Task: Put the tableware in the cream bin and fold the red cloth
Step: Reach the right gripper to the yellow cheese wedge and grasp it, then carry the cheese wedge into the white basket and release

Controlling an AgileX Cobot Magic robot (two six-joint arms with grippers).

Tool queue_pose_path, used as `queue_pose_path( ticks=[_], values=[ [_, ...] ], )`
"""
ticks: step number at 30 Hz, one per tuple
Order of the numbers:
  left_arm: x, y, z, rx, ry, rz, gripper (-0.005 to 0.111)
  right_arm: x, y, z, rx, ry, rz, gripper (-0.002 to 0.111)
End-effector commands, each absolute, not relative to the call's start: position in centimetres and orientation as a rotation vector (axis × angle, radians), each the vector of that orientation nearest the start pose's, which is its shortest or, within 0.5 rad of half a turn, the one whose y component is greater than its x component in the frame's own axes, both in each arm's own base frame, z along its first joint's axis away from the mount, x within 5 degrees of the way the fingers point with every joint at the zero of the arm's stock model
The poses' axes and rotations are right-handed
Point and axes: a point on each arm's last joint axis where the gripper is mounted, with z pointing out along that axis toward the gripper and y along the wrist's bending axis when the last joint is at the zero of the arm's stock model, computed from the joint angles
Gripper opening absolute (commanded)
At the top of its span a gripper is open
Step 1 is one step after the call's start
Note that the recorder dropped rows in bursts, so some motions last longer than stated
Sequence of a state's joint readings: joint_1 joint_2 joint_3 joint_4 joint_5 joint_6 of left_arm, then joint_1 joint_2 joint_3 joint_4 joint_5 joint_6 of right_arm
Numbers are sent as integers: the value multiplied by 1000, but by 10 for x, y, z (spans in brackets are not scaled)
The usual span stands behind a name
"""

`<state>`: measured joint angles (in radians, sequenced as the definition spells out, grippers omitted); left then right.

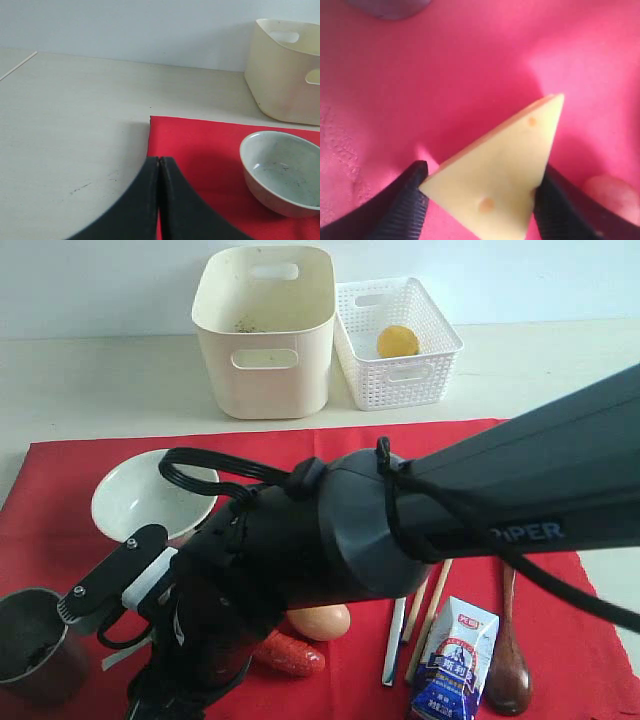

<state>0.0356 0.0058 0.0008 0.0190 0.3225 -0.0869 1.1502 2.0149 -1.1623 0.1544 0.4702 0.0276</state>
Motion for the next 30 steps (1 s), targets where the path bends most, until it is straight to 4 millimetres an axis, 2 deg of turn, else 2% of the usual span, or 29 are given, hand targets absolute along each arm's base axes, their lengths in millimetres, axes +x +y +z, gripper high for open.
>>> queue_pose_path(
  ticks=[1,7,14,17,20,23,30],
  values=[
    [54,2,185,-99,1797,-20,1,150,353,123,-1386,2521,388,18],
    [54,2,185,-99,1797,-20,1,150,352,148,-1352,2476,446,0],
    [54,2,185,-99,1797,-20,1,149,346,192,-1343,2345,492,0],
    [54,2,185,-99,1797,-20,1,155,340,207,-1327,2300,490,0],
    [54,2,185,-99,1797,-20,1,170,330,218,-1270,2290,477,0],
    [54,2,185,-99,1797,-20,1,194,313,226,-1185,2295,443,0],
    [54,2,185,-99,1797,-20,1,252,269,231,-1008,2315,315,0]
  ],
)
